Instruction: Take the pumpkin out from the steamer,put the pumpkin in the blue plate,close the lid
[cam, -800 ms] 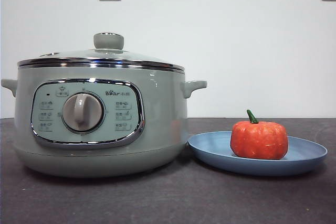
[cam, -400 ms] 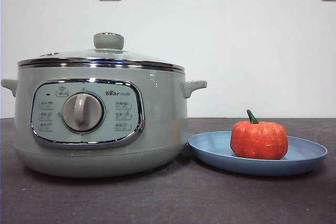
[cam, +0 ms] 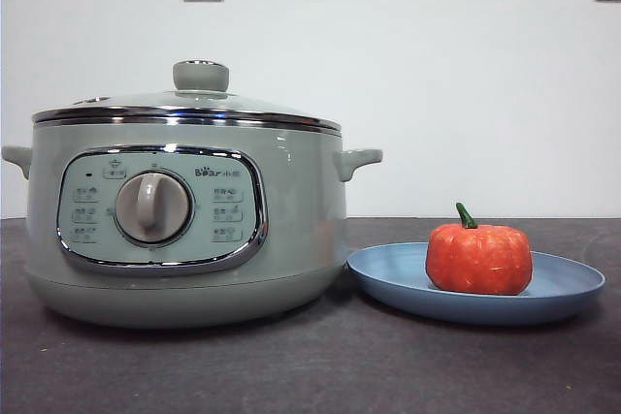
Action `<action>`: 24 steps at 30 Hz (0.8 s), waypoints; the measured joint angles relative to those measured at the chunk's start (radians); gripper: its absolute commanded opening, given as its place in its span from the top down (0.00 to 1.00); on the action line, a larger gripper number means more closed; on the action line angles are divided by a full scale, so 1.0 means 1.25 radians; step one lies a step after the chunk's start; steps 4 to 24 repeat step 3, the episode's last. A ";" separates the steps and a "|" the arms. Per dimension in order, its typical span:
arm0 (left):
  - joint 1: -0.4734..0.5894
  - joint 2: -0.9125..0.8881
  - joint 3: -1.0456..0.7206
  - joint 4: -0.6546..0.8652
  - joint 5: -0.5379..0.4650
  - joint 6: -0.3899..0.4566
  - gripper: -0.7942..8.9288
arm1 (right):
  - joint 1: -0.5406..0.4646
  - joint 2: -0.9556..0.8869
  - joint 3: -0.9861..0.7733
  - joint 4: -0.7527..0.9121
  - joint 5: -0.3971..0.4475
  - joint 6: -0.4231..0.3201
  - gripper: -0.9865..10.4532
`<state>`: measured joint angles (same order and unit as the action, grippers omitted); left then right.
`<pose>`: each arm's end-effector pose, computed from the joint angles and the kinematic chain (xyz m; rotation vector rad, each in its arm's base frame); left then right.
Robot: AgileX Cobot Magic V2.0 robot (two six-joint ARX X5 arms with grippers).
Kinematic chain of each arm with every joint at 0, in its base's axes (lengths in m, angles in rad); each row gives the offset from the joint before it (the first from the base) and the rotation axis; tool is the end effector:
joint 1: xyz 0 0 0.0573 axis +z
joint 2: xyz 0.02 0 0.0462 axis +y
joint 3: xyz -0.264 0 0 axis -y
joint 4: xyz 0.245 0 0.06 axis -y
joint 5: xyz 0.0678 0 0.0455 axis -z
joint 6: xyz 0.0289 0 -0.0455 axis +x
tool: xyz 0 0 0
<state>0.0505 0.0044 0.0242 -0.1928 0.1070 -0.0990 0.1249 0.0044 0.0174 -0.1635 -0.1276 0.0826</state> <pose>0.0949 0.0017 0.1529 -0.1123 0.1752 -0.0478 0.0944 0.0156 0.1534 0.0822 0.1612 0.2456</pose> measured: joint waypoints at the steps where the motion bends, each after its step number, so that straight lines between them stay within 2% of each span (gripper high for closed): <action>1: 0.000 0.000 0.000 0.000 0.000 0.000 0.92 | 0.000 0.000 0.000 0.000 0.000 0.000 0.93; 24: 0.000 0.000 0.000 0.000 0.000 0.000 0.92 | 0.000 0.000 0.000 0.000 0.000 0.000 0.93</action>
